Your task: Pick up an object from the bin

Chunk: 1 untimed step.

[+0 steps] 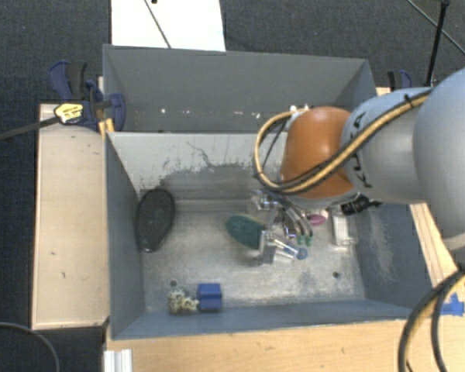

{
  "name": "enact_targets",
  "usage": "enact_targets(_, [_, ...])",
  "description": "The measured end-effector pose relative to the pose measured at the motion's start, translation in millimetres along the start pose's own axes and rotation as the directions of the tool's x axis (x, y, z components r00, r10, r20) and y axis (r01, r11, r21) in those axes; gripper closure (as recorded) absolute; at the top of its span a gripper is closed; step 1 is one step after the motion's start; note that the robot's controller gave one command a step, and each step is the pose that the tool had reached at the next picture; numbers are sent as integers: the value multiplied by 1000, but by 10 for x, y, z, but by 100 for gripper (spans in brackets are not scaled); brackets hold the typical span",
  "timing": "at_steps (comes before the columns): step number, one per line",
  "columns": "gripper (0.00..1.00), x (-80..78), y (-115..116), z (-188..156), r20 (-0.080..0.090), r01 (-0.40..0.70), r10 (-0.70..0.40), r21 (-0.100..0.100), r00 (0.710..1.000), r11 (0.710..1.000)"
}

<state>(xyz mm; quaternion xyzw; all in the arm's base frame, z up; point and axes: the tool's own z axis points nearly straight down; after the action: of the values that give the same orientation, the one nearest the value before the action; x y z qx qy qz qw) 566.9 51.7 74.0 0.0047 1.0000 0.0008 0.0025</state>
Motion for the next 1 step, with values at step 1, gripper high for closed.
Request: enact_targets(1, [0,35,-717,-51,-4,256,-256,2,967,967])
